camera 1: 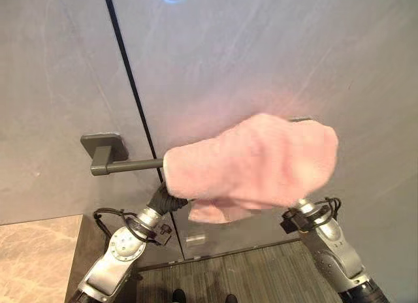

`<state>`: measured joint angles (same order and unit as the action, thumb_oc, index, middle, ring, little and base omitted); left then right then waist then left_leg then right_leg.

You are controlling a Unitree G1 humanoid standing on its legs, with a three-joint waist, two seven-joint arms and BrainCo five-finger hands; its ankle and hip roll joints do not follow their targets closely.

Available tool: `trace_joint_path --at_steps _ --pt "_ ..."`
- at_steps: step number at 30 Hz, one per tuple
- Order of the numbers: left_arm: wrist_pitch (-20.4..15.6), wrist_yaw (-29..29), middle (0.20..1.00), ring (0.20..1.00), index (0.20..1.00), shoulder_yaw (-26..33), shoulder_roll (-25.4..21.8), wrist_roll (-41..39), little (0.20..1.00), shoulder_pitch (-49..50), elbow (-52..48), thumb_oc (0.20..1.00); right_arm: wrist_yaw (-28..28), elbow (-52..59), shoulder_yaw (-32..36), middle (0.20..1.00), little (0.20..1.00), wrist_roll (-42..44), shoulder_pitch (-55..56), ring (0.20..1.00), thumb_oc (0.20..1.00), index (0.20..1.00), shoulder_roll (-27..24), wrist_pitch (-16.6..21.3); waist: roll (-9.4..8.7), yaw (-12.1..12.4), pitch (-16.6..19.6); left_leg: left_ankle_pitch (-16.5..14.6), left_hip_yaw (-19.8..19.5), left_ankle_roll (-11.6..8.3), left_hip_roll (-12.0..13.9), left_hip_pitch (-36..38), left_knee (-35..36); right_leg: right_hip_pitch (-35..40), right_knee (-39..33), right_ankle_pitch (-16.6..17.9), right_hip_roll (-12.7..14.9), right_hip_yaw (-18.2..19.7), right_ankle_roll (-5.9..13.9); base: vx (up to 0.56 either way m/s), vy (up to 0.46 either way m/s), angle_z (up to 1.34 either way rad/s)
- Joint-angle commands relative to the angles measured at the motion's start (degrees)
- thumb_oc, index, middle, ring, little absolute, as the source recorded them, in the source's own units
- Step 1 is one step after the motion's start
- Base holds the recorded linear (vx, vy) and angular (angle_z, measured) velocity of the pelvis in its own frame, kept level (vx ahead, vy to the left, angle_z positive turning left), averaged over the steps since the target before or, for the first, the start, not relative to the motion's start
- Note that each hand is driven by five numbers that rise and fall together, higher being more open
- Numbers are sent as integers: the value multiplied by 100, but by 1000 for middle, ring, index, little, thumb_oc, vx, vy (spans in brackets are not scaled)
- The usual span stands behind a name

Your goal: Put brush and paste in cup on sink, flatten towel.

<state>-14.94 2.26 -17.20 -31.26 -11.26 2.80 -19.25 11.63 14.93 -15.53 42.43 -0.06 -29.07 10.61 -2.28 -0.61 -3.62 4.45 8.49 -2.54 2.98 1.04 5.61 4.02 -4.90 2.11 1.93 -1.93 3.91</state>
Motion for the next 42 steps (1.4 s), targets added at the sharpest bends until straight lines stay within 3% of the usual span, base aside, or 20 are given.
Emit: trace_joint_path --at_steps 1,6,9,10,11,17,33,35,37,38,41,42 --pt "-403 -277 200 200 200 308 -221 -247 200 -122 43 200 158 319 84 200 200 471 -429 200 200 200 187 527 -225 158 94 -327 50 -143 -46 442 -61 -119 43 451 381 -69 490 0 0 0" --pt "-487 -353 200 200 200 764 -485 -77 200 335 -288 200 344 595 -260 200 200 545 -499 200 200 200 62 409 -262 265 33 -323 70 -134 -43 416 -61 -172 42 475 381 -51 504 -3 0 -1" --pt "-543 -378 200 200 200 1185 -736 -157 200 922 -322 200 392 426 -798 200 200 491 -681 200 200 200 -11 248 -311 532 -95 -287 19 -119 -51 352 -61 -214 44 495 382 -85 507 -43 -6 -2" --pt "-540 -376 200 200 200 1198 -738 -158 200 934 -329 200 393 420 -808 200 200 490 -688 200 200 200 -6 251 -314 524 -94 -287 19 -119 -51 352 -61 -214 43 494 383 -85 507 10 0 5" --pt "-458 -369 200 200 200 1226 -717 -357 200 1193 3 200 308 101 -1110 200 200 202 -847 200 200 200 35 167 -327 693 -145 -338 -39 -112 -58 352 -61 -165 32 443 397 -150 515 -16 -6 16" --pt "-286 -446 200 200 200 948 -675 -206 200 1088 910 200 -19 -489 -1288 200 200 -281 -1135 200 200 200 304 207 -343 815 -167 -309 -136 -89 -92 315 -61 -133 37 431 425 -273 504 0 7 10" --pt "-485 -591 200 200 200 948 -651 -407 200 636 -97 200 -70 822 -630 200 200 -89 -602 200 200 200 121 564 -499 583 -186 -228 -289 -166 -72 78 -61 -268 33 520 486 -425 520 -8 1 8" --pt "-430 -589 200 200 200 859 -654 -273 200 686 174 200 -100 588 -606 200 200 -167 -424 200 200 200 83 502 -482 534 -179 -217 -302 -177 -67 52 -61 -273 21 523 495 -446 522 0 0 0" --pt "-328 -599 200 200 200 548 -592 40 200 689 1104 200 -233 -278 -747 200 200 -462 -318 200 200 200 168 359 -429 519 -186 -209 -304 -174 -75 48 -61 -276 6 533 510 -451 527 -5 36 -2" --pt "-247 -641 200 200 200 365 -445 224 200 667 1860 200 -371 -1085 -872 200 200 -659 -260 200 200 200 448 309 -357 556 -177 -197 -318 -172 -75 45 -61 -256 -7 526 529 -468 533 2 36 -3" --pt "-223 -631 200 200 200 353 -376 208 200 679 2023 200 -376 -1251 -907 200 200 -685 -250 200 200 200 517 284 -339 575 -168 -198 -328 -172 -79 40 -61 -257 -10 527 539 -477 537 1 8 -1" --pt "-200 -634 200 200 200 338 -353 246 200 675 2109 200 -380 -1316 -930 256 256 -707 -267 256 256 256 528 261 -331 578 -162 -200 -338 -172 -84 41 -61 -259 -10 526 542 -486 536 1 5 4"
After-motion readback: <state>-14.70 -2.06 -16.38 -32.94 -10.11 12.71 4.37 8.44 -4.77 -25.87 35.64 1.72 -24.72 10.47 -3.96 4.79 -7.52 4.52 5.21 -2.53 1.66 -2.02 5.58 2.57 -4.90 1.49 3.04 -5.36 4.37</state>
